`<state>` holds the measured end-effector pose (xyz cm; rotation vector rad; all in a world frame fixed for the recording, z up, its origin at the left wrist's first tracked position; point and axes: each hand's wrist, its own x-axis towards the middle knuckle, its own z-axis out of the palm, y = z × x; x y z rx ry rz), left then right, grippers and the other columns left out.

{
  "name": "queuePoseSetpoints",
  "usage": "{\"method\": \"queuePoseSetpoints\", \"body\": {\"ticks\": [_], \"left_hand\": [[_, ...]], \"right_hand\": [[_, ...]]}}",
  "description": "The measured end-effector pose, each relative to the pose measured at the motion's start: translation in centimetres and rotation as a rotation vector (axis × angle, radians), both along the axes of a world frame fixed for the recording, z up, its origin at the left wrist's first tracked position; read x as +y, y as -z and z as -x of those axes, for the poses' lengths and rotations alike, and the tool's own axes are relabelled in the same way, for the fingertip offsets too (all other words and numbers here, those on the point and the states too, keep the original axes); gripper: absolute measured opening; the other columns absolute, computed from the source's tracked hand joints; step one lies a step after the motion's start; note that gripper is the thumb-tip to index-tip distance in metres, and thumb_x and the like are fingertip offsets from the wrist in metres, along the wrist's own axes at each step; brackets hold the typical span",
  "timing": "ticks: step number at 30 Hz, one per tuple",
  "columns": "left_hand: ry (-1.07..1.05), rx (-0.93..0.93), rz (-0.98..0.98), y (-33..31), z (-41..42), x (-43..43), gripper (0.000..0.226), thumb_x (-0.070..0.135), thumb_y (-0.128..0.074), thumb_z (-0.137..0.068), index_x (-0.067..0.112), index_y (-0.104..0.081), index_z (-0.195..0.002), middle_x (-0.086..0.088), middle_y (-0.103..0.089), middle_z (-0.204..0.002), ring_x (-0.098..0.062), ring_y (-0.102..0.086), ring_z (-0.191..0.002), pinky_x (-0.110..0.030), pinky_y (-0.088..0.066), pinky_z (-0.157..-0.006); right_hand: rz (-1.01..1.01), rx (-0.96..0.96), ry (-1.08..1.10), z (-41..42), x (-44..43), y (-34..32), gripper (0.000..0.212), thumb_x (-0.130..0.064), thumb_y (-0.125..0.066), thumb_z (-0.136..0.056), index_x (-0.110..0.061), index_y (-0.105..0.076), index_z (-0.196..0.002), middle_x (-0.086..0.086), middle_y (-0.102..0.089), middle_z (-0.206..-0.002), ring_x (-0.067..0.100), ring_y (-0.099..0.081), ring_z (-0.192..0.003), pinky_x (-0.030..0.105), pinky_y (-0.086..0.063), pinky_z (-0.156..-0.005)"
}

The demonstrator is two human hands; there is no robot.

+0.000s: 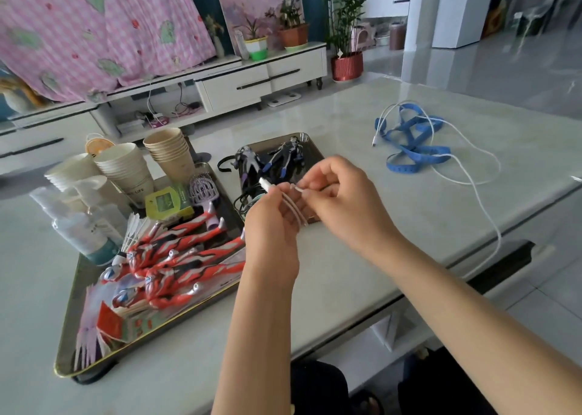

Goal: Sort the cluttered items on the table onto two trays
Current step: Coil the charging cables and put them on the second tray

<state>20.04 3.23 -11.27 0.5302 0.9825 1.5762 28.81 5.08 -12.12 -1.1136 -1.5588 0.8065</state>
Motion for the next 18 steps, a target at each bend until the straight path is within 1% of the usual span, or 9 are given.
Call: {"method": "queuePoseSetpoints", "body": {"ticks": [2, 3, 5, 7, 10, 12, 13, 15, 18], "left_hand": [[-0.001, -0.055, -0.038, 0.1, 0.3, 0.0, 0.030, 0.016, -0.032, -0.102, 0.011, -0.052, -0.079, -0.001, -0.066, -0.062, -0.010, -0.064, -0.056, -0.018, -0.050, -0.050], [0.001, -0.060, -0.050, 0.1, 0.4, 0.0, 0.029, 0.017, -0.031, -0.102, 0.011, -0.051, -0.082, -0.003, -0.067, -0.069, -0.012, -0.065, -0.060, -0.020, -0.051, -0.052], [-0.012, -0.029, -0.039, 0.3, 0.4, 0.0, 0.029, 0.018, -0.031, -0.102, 0.012, -0.051, -0.083, -0.004, -0.066, -0.073, -0.012, -0.064, -0.057, -0.021, -0.051, -0.052], [-0.033, 0.033, -0.004, 0.4, 0.3, 0.1, 0.030, 0.017, -0.033, -0.102, 0.010, -0.052, -0.081, -0.002, -0.067, -0.062, -0.010, -0.063, -0.050, -0.020, -0.050, -0.048], [0.019, 0.147, 0.040, 0.6, -0.3, 0.3, 0.033, 0.014, -0.033, -0.102, 0.006, -0.056, -0.079, 0.001, -0.065, -0.051, -0.008, -0.062, -0.044, -0.017, -0.048, -0.042], [0.069, 0.209, 0.050, 0.9, -0.5, 0.4, 0.031, 0.013, -0.034, -0.101, 0.006, -0.060, -0.084, 0.003, -0.065, -0.051, -0.006, -0.062, -0.045, -0.016, -0.047, -0.042], [0.081, 0.204, 0.045, 1.1, -0.4, 0.5, 0.029, 0.012, -0.036, -0.100, 0.006, -0.060, -0.087, 0.003, -0.065, -0.052, -0.006, -0.063, -0.047, -0.016, -0.047, -0.044], [0.119, 0.105, 0.022, 1.2, -0.1, 0.5, 0.027, 0.012, -0.036, -0.100, 0.006, -0.059, -0.086, 0.001, -0.065, -0.058, -0.008, -0.064, -0.054, -0.019, -0.051, -0.051], [0.177, -0.190, 0.012, 0.9, 0.7, 0.7, 0.027, 0.014, -0.032, -0.100, 0.005, -0.057, -0.093, -0.006, -0.069, -0.077, -0.015, -0.067, -0.069, -0.027, -0.048, -0.076]], "right_hand": [[0.165, 0.015, -0.084, -0.5, 0.2, -0.4, 0.007, -0.016, -0.063, -0.086, -0.012, -0.062, -0.080, -0.003, -0.064, -0.075, 0.007, -0.059, -0.061, 0.026, -0.049, -0.063], [0.224, 0.000, -0.137, -0.7, 0.1, -0.5, 0.014, -0.021, -0.062, -0.088, -0.010, -0.063, -0.080, -0.004, -0.062, -0.069, 0.002, -0.057, -0.054, 0.021, -0.046, -0.055], [0.233, 0.008, -0.182, -0.4, -0.2, -0.5, 0.021, -0.021, -0.058, -0.091, -0.008, -0.065, -0.076, -0.005, -0.059, -0.061, -0.003, -0.050, -0.044, 0.014, -0.038, -0.045], [0.171, 0.023, -0.101, -0.1, -0.1, -0.4, 0.024, -0.018, -0.056, -0.091, -0.004, -0.067, -0.075, -0.001, -0.059, -0.059, 0.003, -0.049, -0.047, 0.022, -0.039, -0.050], [0.088, 0.060, 0.015, 0.3, 0.3, -0.4, 0.024, -0.015, -0.056, -0.090, -0.001, -0.067, -0.073, 0.001, -0.060, -0.060, 0.018, -0.056, -0.063, 0.041, -0.052, -0.069], [0.058, 0.061, -0.027, 0.2, 0.2, -0.6, 0.024, -0.014, -0.055, -0.088, -0.008, -0.067, -0.068, 0.000, -0.065, -0.064, 0.022, -0.062, -0.069, 0.043, -0.053, -0.074], [0.046, 0.035, -0.059, 0.1, 0.1, -0.7, 0.025, -0.013, -0.056, -0.088, -0.010, -0.066, -0.066, 0.001, -0.067, -0.067, 0.020, -0.062, -0.070, 0.039, -0.053, -0.074], [0.027, -0.017, -0.127, 0.1, -0.2, -0.8, 0.026, -0.012, -0.057, -0.088, -0.010, -0.065, -0.064, -0.003, -0.063, -0.064, 0.012, -0.057, -0.064, 0.030, -0.048, -0.068], [0.038, -0.092, -0.211, -0.1, -0.3, -0.5, 0.036, -0.012, -0.056, -0.090, -0.009, -0.058, -0.054, -0.015, -0.053, -0.051, -0.001, -0.050, -0.054, 0.014, -0.035, -0.058]]}}
